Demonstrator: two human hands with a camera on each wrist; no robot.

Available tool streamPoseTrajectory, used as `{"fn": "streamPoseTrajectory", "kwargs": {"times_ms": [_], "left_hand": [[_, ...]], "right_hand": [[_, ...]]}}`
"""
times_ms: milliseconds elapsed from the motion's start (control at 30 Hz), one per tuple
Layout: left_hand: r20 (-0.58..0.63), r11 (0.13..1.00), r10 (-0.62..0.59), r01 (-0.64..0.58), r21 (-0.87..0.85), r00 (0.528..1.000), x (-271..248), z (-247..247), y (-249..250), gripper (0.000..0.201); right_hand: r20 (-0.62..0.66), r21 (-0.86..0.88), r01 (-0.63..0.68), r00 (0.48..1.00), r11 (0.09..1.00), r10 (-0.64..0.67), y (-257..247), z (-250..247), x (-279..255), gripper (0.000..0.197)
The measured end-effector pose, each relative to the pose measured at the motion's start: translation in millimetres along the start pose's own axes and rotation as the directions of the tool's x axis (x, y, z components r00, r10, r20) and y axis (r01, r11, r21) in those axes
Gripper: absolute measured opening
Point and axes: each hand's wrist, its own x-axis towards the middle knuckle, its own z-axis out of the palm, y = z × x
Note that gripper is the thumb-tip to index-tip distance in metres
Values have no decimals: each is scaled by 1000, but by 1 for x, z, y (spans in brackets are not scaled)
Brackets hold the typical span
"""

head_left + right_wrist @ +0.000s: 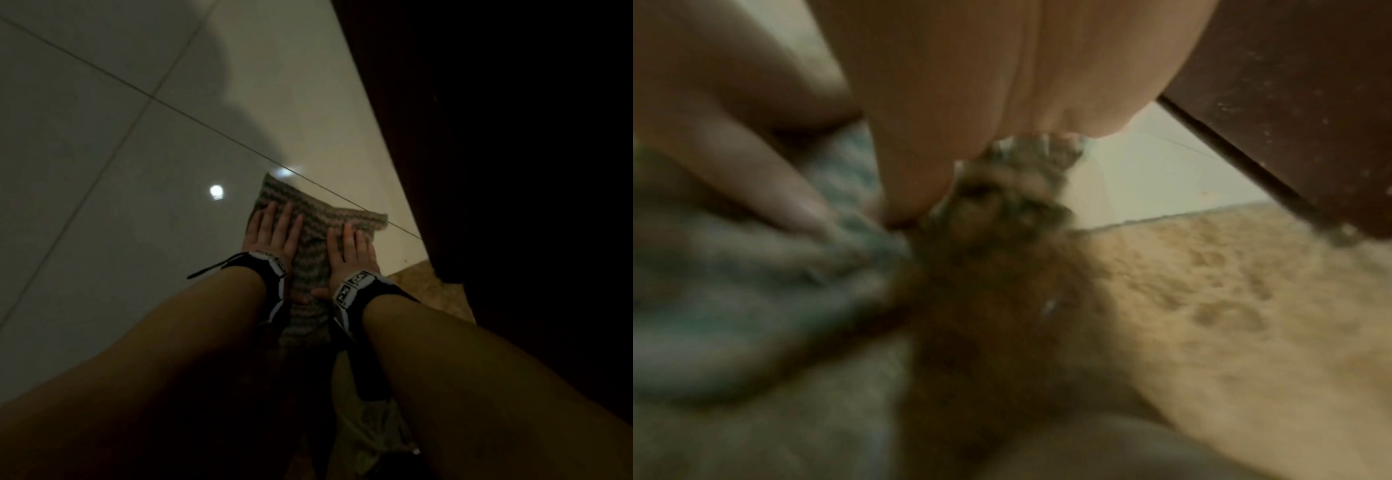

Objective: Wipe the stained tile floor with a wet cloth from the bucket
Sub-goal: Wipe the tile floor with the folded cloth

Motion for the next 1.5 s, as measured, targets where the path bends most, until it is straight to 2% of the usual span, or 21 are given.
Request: {"fn": "streamPoseTrajectory", "kwargs": {"times_ms": [100, 167, 333, 500, 667, 733, 800, 900, 1033, 1133, 1333, 1433, 1500], "left_hand": [[9, 999, 30, -30, 19, 1000, 1, -4, -2, 133], [29, 997, 58, -59, 48, 998, -3, -3, -13, 134], [54, 986, 79, -86, 141, 995, -11, 1, -25, 129], [15, 988, 133, -134, 81, 991, 1, -6, 18, 119], [43, 972, 202, -206, 116, 978, 25, -22, 63, 94], [63, 963, 224, -231, 136, 972, 33, -28, 70, 81], [82, 963, 226, -235, 130, 971, 39, -33, 73, 76], [99, 964, 224, -236, 120, 969, 47, -43, 70, 85], [51, 981, 189, -192, 43, 981, 61, -57, 51, 94], [7, 986, 169, -169, 0, 986, 74, -70, 29, 100], [-50, 997, 45, -48, -55, 998, 95, -92, -20, 105], [-58, 996, -8, 3, -86, 998, 106, -103, -49, 121], [-59, 996, -45, 40, -77, 997, 114, -113, -63, 127]], "right_hand": [[-55, 94, 10, 998, 996, -5, -7, 2, -7, 108], [-88, 206, 28, 996, 978, -10, -18, 10, -14, 99], [-29, 335, -44, 998, 941, 57, -27, 31, -15, 83], [-36, 322, -203, 973, 925, 226, 8, 39, -16, 91], [-118, 422, -257, 935, 870, 334, 38, 45, -17, 118], [-146, 421, -277, 919, 864, 366, 43, 43, -12, 113], [-117, 413, -296, 921, 861, 372, 46, 33, -7, 111], [-77, 335, -267, 948, 903, 309, 57, 15, 3, 119], [-41, 292, -241, 964, 926, 263, 67, -18, 23, 102], [-67, 288, -248, 958, 925, 277, 54, -36, 37, 100], [-134, 157, -139, 978, 978, 161, 29, -97, 81, 99], [-158, 40, -88, 983, 995, 93, 21, -122, 109, 102], [-169, 24, -70, 983, 997, 73, 14, -135, 123, 103]]}}
